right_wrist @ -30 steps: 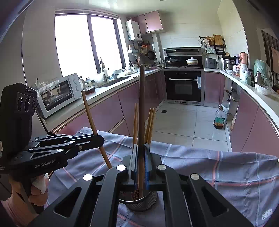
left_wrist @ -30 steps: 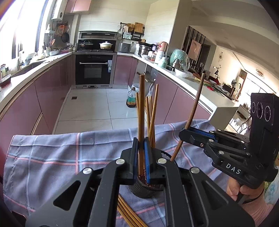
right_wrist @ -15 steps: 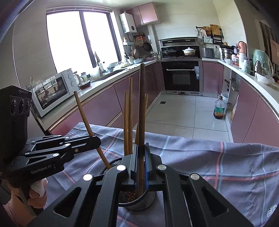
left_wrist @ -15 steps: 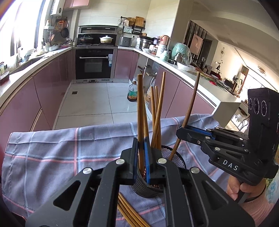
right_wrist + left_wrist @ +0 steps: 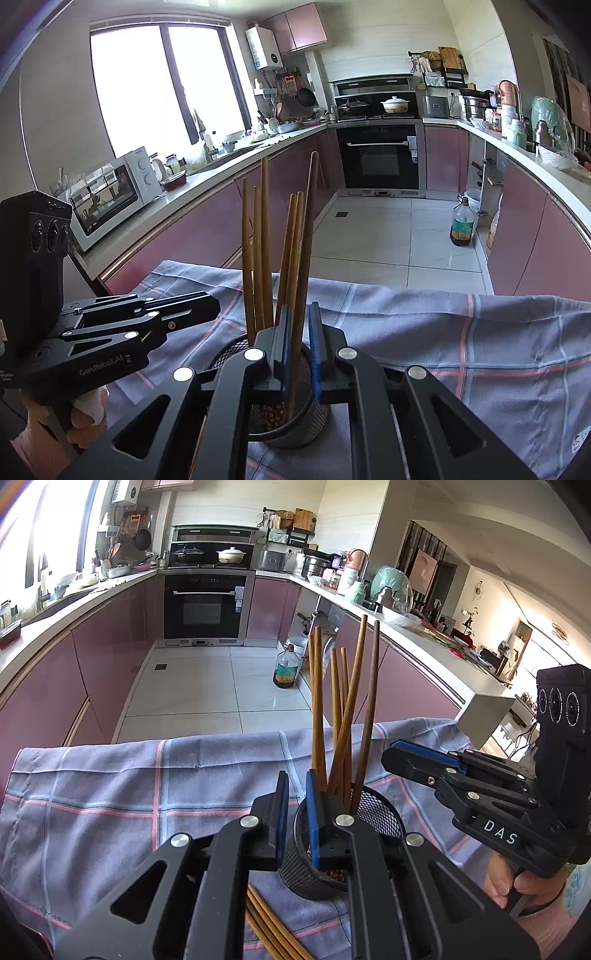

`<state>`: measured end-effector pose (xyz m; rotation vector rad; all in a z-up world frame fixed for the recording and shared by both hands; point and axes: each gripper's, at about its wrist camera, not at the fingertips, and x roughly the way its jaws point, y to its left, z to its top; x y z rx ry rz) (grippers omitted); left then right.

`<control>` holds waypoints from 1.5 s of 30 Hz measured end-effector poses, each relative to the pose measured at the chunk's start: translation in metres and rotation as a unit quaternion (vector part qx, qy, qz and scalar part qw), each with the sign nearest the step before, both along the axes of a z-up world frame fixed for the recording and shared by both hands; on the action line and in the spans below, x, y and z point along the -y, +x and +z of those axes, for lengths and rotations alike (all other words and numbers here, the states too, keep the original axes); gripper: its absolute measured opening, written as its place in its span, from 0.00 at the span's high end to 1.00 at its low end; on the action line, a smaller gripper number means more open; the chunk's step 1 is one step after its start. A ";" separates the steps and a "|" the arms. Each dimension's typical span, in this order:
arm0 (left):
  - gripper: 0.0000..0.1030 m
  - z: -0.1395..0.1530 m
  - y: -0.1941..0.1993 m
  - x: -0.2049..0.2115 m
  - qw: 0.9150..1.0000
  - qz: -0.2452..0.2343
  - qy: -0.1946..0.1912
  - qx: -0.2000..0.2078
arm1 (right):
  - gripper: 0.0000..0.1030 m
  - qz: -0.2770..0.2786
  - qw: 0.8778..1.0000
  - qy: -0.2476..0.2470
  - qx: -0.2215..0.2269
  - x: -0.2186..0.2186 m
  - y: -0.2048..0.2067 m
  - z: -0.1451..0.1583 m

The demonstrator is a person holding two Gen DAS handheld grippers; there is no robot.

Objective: Organize utensils
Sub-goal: 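Lower the chopstick into the mesh cup and open the left tool, then withdraw the left tool from the cup back over the chopstick pile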

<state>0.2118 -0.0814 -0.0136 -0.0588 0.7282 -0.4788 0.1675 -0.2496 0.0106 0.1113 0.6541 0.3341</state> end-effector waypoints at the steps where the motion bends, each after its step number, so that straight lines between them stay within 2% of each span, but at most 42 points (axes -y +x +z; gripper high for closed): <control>1: 0.92 0.000 -0.001 -0.001 1.000 0.000 -0.001 0.000 | 0.91 0.001 1.000 0.000 0.000 -0.001 -0.001 0.000; 5: 0.91 -0.003 -0.006 -0.004 1.000 0.006 0.001 0.007 | 0.87 0.005 1.000 -0.002 0.003 -0.001 -0.006 0.001; 13: 0.79 0.004 -0.032 -0.014 0.999 0.020 0.009 0.040 | 0.77 0.022 1.000 -0.006 0.019 -0.006 -0.026 0.009; 17: 0.72 0.006 -0.043 -0.023 0.998 0.028 0.010 0.054 | 0.76 0.037 0.999 -0.001 0.027 -0.009 -0.039 0.013; 23: 0.67 0.003 -0.063 -0.037 0.997 0.039 0.015 0.060 | 0.75 0.075 0.997 -0.003 0.032 -0.018 -0.066 0.010; 28: 0.66 -0.012 -0.079 -0.050 0.997 0.055 0.023 0.049 | 0.75 0.100 0.995 -0.008 0.011 -0.030 -0.080 -0.009; 34: 0.65 -0.038 -0.094 -0.066 0.997 0.073 0.025 0.022 | 0.75 0.102 0.994 0.003 -0.036 -0.032 -0.081 -0.041; 39: 0.65 -0.059 -0.103 -0.070 0.997 0.078 0.019 -0.007 | 0.73 0.105 0.992 0.005 -0.063 -0.039 -0.081 -0.056; 45: 0.64 -0.079 -0.104 -0.066 0.996 0.077 0.029 -0.036 | 0.70 0.117 0.989 0.001 -0.088 -0.050 -0.084 -0.073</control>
